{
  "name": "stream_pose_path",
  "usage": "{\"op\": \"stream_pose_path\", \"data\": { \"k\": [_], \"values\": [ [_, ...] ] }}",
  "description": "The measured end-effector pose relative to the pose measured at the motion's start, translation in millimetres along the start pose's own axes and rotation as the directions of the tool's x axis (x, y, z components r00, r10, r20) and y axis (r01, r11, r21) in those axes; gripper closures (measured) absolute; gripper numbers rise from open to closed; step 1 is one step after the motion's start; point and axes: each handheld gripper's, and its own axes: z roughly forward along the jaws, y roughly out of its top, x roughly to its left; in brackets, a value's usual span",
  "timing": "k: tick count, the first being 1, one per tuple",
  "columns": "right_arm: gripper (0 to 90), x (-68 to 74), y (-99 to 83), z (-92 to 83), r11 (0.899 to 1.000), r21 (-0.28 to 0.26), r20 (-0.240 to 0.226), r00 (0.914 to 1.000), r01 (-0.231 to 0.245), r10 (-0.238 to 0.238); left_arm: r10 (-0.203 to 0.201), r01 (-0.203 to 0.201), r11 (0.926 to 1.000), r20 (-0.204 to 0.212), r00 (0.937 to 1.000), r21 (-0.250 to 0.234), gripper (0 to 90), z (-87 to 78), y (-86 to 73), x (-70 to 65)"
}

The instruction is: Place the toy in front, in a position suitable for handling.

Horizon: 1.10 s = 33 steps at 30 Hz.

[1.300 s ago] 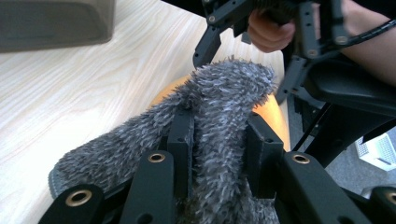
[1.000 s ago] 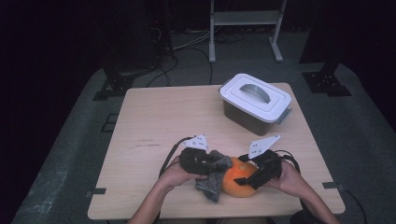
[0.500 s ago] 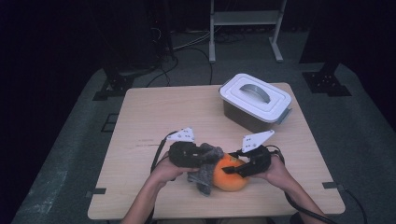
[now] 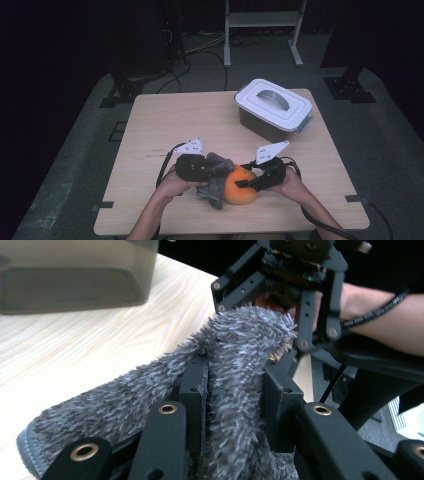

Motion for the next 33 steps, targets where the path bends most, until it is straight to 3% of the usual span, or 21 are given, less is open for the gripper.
{"op": "stream_pose_path", "data": {
  "k": [5,9,11,16,17,18,19,22,23,26,27,28,29,32,33],
  "values": [
    [42.6,-3.6,-16.6,-18.2,1.000,-0.011,0.006,0.9999,-0.012,0.012,-0.002,0.002,0.9999,0.018,0.9998,0.014,67.2,10.1,0.2,-0.7],
    [42.6,-1.7,-20.5,-23.7,1.000,0.000,0.012,0.9999,0.002,-0.002,0.007,-0.008,0.9998,0.021,0.9997,0.021,67.2,12.3,3.2,-2.2],
    [42.6,-1.8,-21.0,-24.9,1.000,0.002,0.013,0.9999,0.005,-0.005,0.021,-0.021,0.9992,0.001,0.9998,0.034,67.2,11.9,4.7,-3.1],
    [40.4,-5.1,-27.1,-32.0,1.000,-0.006,0.015,0.9997,-0.019,0.019,0.023,-0.023,0.9986,0.004,0.9997,0.048,67.2,13.3,4.6,-2.9],
    [32.9,-4.2,-24.8,-32.2,0.999,0.007,0.017,0.9990,-0.043,0.043,0.026,-0.026,0.9983,0.009,0.9996,0.051,67.2,16.4,5.5,-5.1],
    [32.9,-4.2,-24.8,-32.2,0.999,0.007,0.017,0.9990,-0.043,0.043,0.026,-0.026,0.9983,0.009,0.9996,0.051,67.2,16.4,5.5,-5.1],
    [24.4,-2.0,-17.8,-32.4,0.997,0.038,0.030,0.9971,-0.072,0.070,0.032,-0.033,0.9979,0.014,0.9994,0.056,67.2,17.8,6.4,-6.5],
    [21.2,2.3,-10.7,-32.0,0.996,0.063,0.042,0.9971,-0.066,0.064,0.044,-0.045,0.9971,0.018,0.9989,0.061,67.2,19.7,9.0,-9.5],
    [18.9,5.9,-5.5,-29.4,0.994,0.092,0.054,0.9970,-0.061,0.056,0.049,-0.050,0.9965,0.017,0.9986,0.067,67.2,20.4,9.8,-10.7],
    [20.6,7.5,-3.0,-26.9,0.993,0.104,0.061,0.9969,-0.057,0.050,0.054,-0.054,0.9961,0.012,0.9985,0.070,67.2,20.9,10.2,-12.2],
    [30.3,7.8,-4.6,-25.9,0.994,0.100,0.066,0.9968,-0.051,0.044,0.059,-0.059,0.9955,0.005,0.9983,0.074,67.2,19.7,10.4,-12.0],
    [30.3,7.8,-4.6,-25.9,0.994,0.100,0.066,0.9968,-0.051,0.044,0.061,-0.060,0.9957,0.000,0.9982,0.070,67.2,18.8,10.5,-12.1],
    [37.2,6.6,-9.2,-26.7,0.996,0.077,0.057,0.9975,-0.047,0.043,0.067,-0.067,0.9963,0.002,0.9977,0.054,67.4,15.1,12.9,-12.4],
    [40.1,5.3,-13.2,-27.7,0.998,0.056,0.044,0.9984,-0.038,0.035,0.072,-0.073,0.9968,0.016,0.9973,0.033,68.2,13.0,17.7,-14.6],
    [40.6,4.3,-13.8,-26.8,0.998,0.048,0.033,0.9987,-0.042,0.040,0.092,-0.092,0.9951,0.023,0.9955,0.034,68.2,14.8,23.3,-17.8]
  ]
}}
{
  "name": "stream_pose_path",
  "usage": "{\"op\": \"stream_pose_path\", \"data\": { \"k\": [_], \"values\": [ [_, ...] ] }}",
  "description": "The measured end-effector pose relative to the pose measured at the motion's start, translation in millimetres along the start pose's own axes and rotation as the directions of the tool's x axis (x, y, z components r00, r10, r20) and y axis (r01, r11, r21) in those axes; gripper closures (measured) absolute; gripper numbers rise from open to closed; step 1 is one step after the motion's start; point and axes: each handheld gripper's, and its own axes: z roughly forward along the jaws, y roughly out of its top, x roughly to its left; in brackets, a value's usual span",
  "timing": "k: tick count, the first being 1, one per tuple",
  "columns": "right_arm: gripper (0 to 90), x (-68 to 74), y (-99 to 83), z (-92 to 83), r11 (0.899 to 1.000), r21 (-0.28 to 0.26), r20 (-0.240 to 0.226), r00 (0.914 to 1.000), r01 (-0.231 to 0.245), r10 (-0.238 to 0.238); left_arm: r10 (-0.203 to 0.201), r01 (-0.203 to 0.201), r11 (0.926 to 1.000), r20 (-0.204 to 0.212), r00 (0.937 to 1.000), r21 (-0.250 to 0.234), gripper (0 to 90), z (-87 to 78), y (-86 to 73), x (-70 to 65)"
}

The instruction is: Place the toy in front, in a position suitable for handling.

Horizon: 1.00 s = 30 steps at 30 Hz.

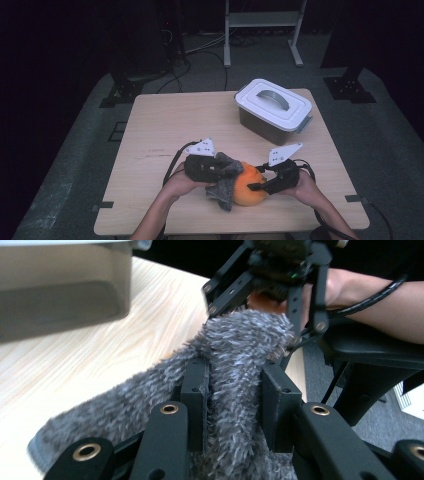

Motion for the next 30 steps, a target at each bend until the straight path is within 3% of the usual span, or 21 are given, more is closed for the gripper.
{"op": "stream_pose_path", "data": {
  "k": [9,15,17,18,22,26,30],
  "values": [
    [43.0,2.2,-3.5,-0.6,0.999,0.000,-0.009,0.9994,0.034,-0.034,0.030,-0.030,0.9989,-0.015,0.9994,0.037,73.0,8.4,-2.4,0.8],
    [42.5,-1.6,-11.0,-8.1,0.999,-0.004,-0.020,0.9985,0.051,-0.051,0.015,-0.013,0.9988,-0.034,0.9993,0.048,75.7,4.2,-9.5,5.3],
    [38.7,-3.6,-12.2,-9.6,1.000,-0.008,-0.021,0.9993,0.030,-0.030,0.009,-0.008,0.9992,-0.033,0.9994,0.040,75.8,4.4,-10.7,5.8],
    [28.3,-4.4,-9.6,-9.4,1.000,0.006,-0.016,0.9998,-0.016,0.016,0.011,-0.010,0.9993,-0.035,0.9993,0.036,75.8,6.5,-10.5,4.7],
    [19.9,1.5,-1.8,-10.2,0.998,0.047,0.016,0.9988,-0.047,0.047,0.014,-0.012,0.9993,-0.040,0.9991,0.035,75.8,6.6,-7.5,3.5],
    [18.8,11.5,8.3,-15.3,0.997,0.040,0.045,0.9972,-0.062,0.060,0.008,-0.007,0.9994,-0.039,0.9992,0.035,75.7,6.1,-5.0,3.1],
    [21.9,11.4,11.1,-9.4,0.995,0.047,0.052,0.9954,-0.082,0.080,0.023,-0.022,0.9991,-0.037,0.9991,0.036,75.7,7.3,-1.3,-0.7]
  ]
}}
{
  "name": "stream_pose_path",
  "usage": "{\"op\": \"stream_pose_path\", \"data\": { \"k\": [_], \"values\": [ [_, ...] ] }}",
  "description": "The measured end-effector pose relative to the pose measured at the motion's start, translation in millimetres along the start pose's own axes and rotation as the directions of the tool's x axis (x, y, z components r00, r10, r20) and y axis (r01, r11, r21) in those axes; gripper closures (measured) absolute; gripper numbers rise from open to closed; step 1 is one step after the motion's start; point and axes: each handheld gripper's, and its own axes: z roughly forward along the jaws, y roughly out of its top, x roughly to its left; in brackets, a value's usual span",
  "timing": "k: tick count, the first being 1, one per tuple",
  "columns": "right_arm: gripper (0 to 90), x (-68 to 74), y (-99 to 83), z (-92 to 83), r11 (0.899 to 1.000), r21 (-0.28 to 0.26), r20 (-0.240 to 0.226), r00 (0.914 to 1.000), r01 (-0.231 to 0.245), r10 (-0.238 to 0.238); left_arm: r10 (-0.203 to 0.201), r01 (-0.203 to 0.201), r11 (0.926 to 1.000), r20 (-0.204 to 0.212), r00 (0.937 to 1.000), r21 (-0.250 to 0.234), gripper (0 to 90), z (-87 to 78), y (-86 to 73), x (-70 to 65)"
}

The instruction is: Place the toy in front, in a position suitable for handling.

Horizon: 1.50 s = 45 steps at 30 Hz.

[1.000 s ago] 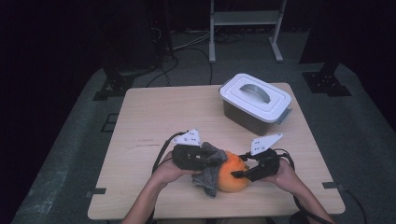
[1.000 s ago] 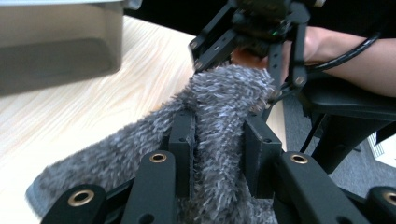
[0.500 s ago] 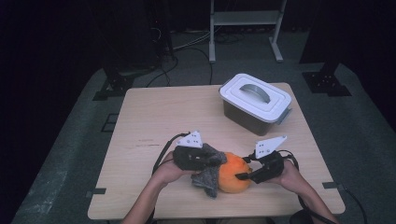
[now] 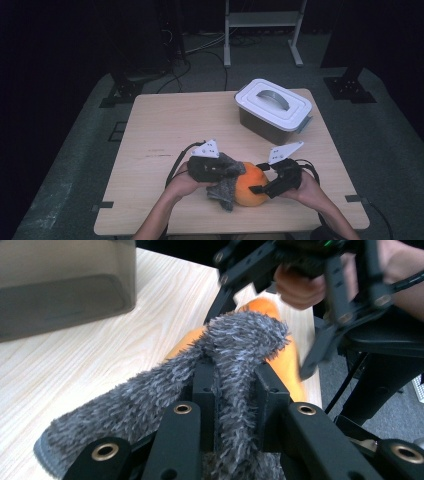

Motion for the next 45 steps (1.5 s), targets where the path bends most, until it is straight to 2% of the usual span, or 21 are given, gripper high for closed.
{"op": "stream_pose_path", "data": {
  "k": [2,5,8,9,10,14,15,18,20,22,23,24,25,26,28,30,34,36,39,40,45],
  "values": [
    [32.4,-1.9,0.0,4.3,1.000,-0.001,-0.008,0.9998,0.016,-0.016,0.001,-0.001,1.0000,0.001,1.0000,-0.003,75.7,-1.7,1.3,-0.4],
    [42.0,-4.3,0.3,7.6,0.997,-0.019,-0.027,0.9966,0.078,-0.078,0.000,0.000,0.9999,0.010,1.0000,-0.016,75.7,-4.1,4.1,-0.6],
    [44.2,-3.7,1.7,12.4,0.990,-0.034,-0.060,0.9887,0.136,-0.137,0.010,-0.009,0.9995,0.019,0.9998,-0.029,75.6,-4.8,8.7,-2.4],
    [44.8,-2.4,1.7,13.6,0.986,-0.035,-0.071,0.9841,0.161,-0.163,0.012,-0.012,0.9995,0.021,0.9997,-0.030,75.6,-4.6,9.9,-2.8],
    [46.1,-0.2,0.5,14.4,0.979,-0.036,-0.083,0.9754,0.202,-0.204,0.019,-0.019,0.9995,0.023,0.9996,-0.026,75.6,-4.8,10.8,-2.5],
    [47.7,1.9,-3.6,11.6,0.973,-0.038,-0.102,0.9677,0.228,-0.231,0.005,-0.005,0.9995,0.007,1.0000,-0.030,75.6,-7.3,10.4,1.7],
    [48.0,2.1,-6.3,9.6,0.968,-0.041,-0.111,0.9616,0.248,-0.251,0.002,-0.002,0.9998,-0.001,1.0000,-0.020,75.6,-8.4,9.1,3.9],
    [47.9,2.7,-11.7,5.5,0.965,-0.046,-0.128,0.9561,0.260,-0.264,-0.008,0.008,0.9999,0.004,1.0000,0.009,75.5,-6.9,4.6,7.1],
    [46.3,1.3,-14.9,2.9,0.965,-0.051,-0.125,0.9571,0.257,-0.262,-0.028,0.027,0.9992,0.038,0.9989,0.030,75.6,-0.4,-1.7,7.0],
    [37.2,-0.4,-18.4,0.6,0.968,-0.047,-0.108,0.9625,0.245,-0.249,-0.041,0.040,0.9988,0.058,0.9975,0.029,75.7,2.4,-4.7,5.8],
    [37.2,-0.4,-18.4,0.6,0.968,-0.047,-0.108,0.9625,0.245,-0.249,-0.048,0.046,0.9985,0.071,0.9964,0.029,75.7,3.4,-6.2,5.4],
    [31.3,-0.8,-20.7,-1.5,0.976,-0.030,-0.085,0.9723,0.216,-0.218,-0.054,0.052,0.9983,0.081,0.9952,0.026,75.7,4.0,-7.4,4.6],
    [31.3,-0.8,-20.7,-1.5,0.976,-0.030,-0.085,0.9723,0.216,-0.218,-0.059,0.057,0.9980,0.092,0.9940,0.028,75.7,4.1,-8.4,3.6],
    [27.8,-0.5,-24.0,-4.0,0.984,-0.015,-0.068,0.9813,0.180,-0.180,-0.061,0.058,0.9979,0.105,0.9926,0.030,75.7,4.4,-9.4,2.2],
    [27.4,-0.2,-25.3,-4.7,0.987,-0.010,-0.066,0.9843,0.163,-0.163,-0.058,0.054,0.9979,0.131,0.9896,0.035,75.6,5.2,-11.0,-2.1],
    [28.7,2.3,-31.8,-6.0,0.987,-0.006,-0.066,0.9850,0.159,-0.159,-0.068,0.063,0.9975,0.173,0.9825,0.032,75.6,7.6,-13.2,-8.0],
    [29.9,2.3,-31.5,-5.2,0.985,0.001,-0.066,0.9830,0.172,-0.171,-0.072,0.068,0.9973,0.195,0.9781,0.026,75.5,9.2,-13.2,-11.0],
    [30.4,3.4,-28.1,-4.2,0.980,0.016,-0.068,0.9781,0.198,-0.197,-0.073,0.067,0.9972,0.207,0.9757,0.034,75.5,11.0,-12.7,-12.4],
    [29.6,4.4,-25.9,-2.0,0.976,0.026,-0.068,0.9745,0.216,-0.214,-0.072,0.065,0.9969,0.189,0.9794,0.044,75.6,11.9,-12.5,-12.7],
    [28.5,4.3,-26.3,-2.1,0.978,0.019,-0.065,0.9761,0.209,-0.207,-0.070,0.062,0.9969,0.171,0.9828,0.048,75.6,11.1,-12.3,-11.8],
    [22.6,1.3,-29.8,-6.9,0.989,0.024,-0.058,0.9875,0.148,-0.146,-0.079,0.074,0.9966,0.166,0.9829,0.036,75.6,10.1,-13.7,-10.9]
  ]
}}
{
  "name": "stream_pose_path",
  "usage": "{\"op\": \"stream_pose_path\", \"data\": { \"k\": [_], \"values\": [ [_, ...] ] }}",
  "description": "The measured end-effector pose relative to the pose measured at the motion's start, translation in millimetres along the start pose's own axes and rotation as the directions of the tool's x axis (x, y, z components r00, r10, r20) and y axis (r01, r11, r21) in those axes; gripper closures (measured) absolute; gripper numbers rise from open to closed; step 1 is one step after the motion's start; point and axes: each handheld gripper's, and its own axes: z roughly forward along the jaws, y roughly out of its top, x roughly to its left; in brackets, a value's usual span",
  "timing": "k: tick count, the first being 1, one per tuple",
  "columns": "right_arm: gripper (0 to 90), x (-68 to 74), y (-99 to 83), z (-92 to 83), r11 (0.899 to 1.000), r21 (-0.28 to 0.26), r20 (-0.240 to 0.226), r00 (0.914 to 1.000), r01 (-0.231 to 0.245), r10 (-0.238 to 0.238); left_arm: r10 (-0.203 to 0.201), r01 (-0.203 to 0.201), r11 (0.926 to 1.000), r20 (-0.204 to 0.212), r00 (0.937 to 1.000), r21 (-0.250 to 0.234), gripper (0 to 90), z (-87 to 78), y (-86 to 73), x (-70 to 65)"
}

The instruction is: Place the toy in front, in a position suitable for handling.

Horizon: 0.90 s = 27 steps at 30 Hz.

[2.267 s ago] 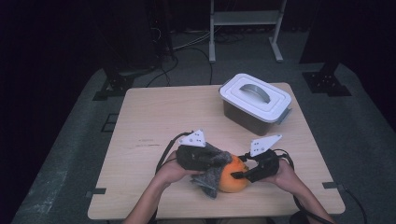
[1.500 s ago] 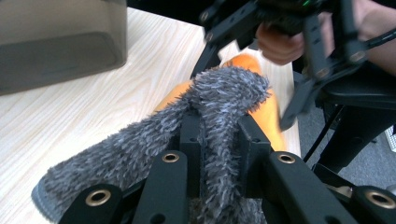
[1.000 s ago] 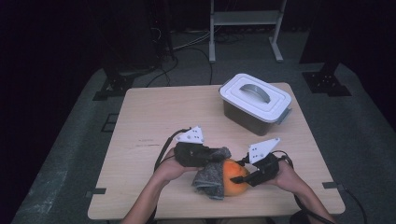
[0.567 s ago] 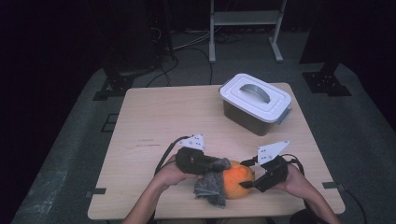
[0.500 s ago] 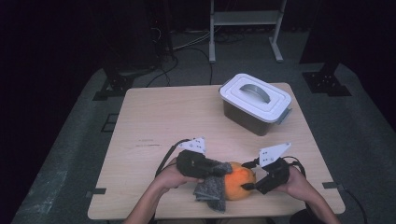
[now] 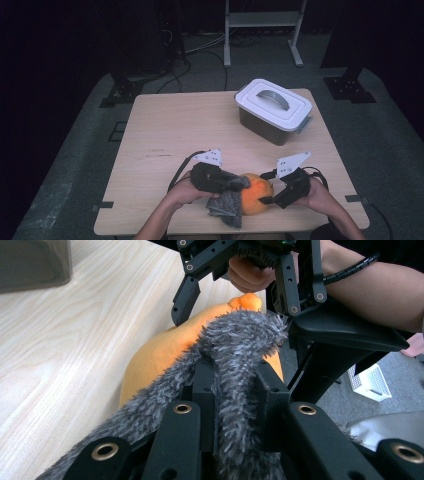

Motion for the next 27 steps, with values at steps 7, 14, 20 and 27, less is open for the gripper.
{"op": "stream_pose_path", "data": {
  "k": [7,14,20,27],
  "values": [
    [41.9,5.6,-5.0,-1.1,1.000,-0.012,0.000,0.9998,0.019,-0.019,0.015,-0.015,0.9997,0.016,0.9998,-0.022,75.5,-3.6,7.1,-2.4],
    [46.7,17.4,2.5,6.4,0.994,-0.019,-0.002,0.9940,0.109,-0.109,0.062,-0.062,0.9980,0.008,0.9980,-0.012,75.5,1.7,25.9,-7.0],
    [47.2,18.3,-1.4,6.8,0.992,-0.018,-0.013,0.9916,0.129,-0.129,0.073,-0.072,0.9962,-0.013,0.9973,0.050,75.4,12.3,24.8,-4.8],
    [46.8,15.3,-3.9,3.2,0.991,-0.014,-0.013,0.9911,0.133,-0.133,0.042,-0.037,0.9970,-0.067,0.9968,0.067,75.4,-4.4,7.9,4.1]
  ]
}}
